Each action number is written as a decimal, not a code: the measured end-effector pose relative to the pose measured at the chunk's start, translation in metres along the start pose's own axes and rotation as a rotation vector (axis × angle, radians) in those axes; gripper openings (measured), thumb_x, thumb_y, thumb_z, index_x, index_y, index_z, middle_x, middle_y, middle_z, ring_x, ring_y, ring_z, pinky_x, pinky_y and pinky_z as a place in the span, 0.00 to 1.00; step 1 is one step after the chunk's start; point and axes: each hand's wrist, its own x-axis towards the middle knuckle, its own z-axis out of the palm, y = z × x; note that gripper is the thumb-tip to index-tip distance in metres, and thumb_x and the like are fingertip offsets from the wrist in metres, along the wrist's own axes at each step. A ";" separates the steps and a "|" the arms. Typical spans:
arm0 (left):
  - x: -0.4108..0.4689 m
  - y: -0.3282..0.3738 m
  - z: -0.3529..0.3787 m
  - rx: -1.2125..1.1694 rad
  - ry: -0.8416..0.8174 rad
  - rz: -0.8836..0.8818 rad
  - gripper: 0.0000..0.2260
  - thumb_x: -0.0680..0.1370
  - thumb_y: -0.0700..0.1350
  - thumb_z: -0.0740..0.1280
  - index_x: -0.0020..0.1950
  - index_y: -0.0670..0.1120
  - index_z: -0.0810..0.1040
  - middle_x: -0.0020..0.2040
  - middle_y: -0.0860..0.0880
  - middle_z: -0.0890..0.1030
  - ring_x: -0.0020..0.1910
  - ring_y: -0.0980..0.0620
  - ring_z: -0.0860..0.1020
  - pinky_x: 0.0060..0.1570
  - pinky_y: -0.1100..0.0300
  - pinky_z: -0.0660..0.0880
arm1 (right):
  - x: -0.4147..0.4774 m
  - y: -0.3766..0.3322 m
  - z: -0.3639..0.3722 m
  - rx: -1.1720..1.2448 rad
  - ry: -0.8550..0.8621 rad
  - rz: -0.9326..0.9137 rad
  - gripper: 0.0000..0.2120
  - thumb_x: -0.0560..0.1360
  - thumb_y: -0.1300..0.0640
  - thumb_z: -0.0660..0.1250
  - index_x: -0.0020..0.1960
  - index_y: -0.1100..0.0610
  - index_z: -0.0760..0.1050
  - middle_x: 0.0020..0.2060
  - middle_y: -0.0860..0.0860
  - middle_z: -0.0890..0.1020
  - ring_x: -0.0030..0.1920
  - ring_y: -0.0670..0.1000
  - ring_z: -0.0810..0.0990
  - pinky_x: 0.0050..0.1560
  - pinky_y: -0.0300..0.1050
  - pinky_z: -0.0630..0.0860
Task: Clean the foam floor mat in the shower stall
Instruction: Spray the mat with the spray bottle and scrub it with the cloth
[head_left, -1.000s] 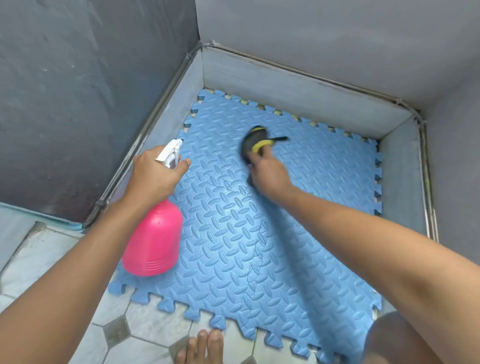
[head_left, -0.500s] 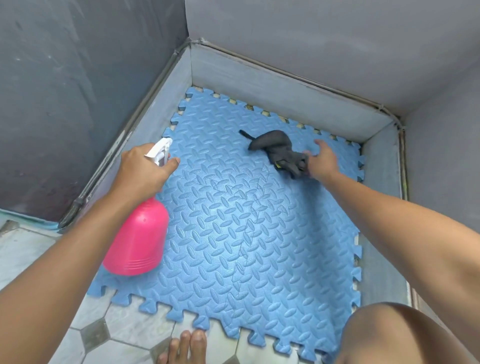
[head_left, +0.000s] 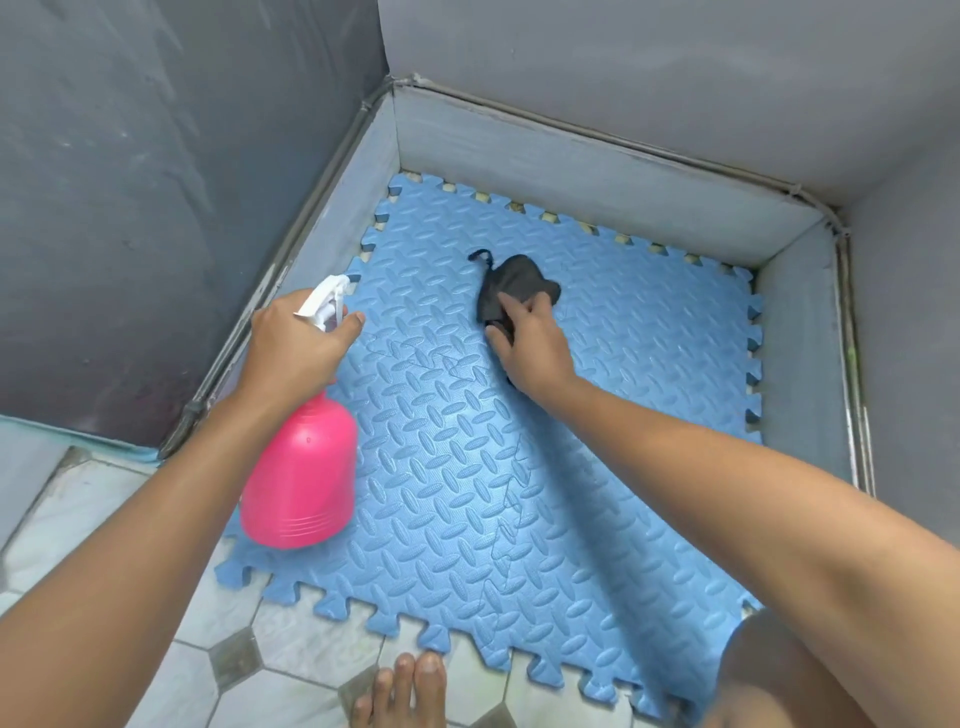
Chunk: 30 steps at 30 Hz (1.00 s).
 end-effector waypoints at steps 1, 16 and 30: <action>0.002 -0.003 -0.001 -0.007 0.003 -0.010 0.22 0.69 0.61 0.73 0.46 0.41 0.80 0.39 0.39 0.84 0.41 0.37 0.85 0.40 0.39 0.84 | -0.015 -0.013 0.008 -0.032 -0.077 -0.177 0.26 0.80 0.47 0.64 0.76 0.52 0.66 0.60 0.55 0.69 0.52 0.56 0.77 0.52 0.49 0.77; 0.008 -0.007 -0.010 -0.055 0.049 -0.032 0.22 0.69 0.60 0.71 0.47 0.40 0.82 0.41 0.37 0.85 0.39 0.36 0.85 0.48 0.41 0.84 | 0.165 -0.006 -0.010 -0.059 0.039 0.429 0.22 0.81 0.53 0.59 0.72 0.61 0.65 0.72 0.62 0.63 0.69 0.63 0.69 0.69 0.52 0.67; 0.004 -0.004 -0.010 -0.074 0.049 -0.045 0.17 0.75 0.50 0.73 0.51 0.35 0.82 0.43 0.34 0.85 0.37 0.42 0.86 0.35 0.47 0.86 | 0.042 -0.070 0.029 -0.174 -0.378 -0.704 0.20 0.81 0.45 0.63 0.70 0.50 0.74 0.58 0.54 0.75 0.50 0.57 0.81 0.46 0.49 0.76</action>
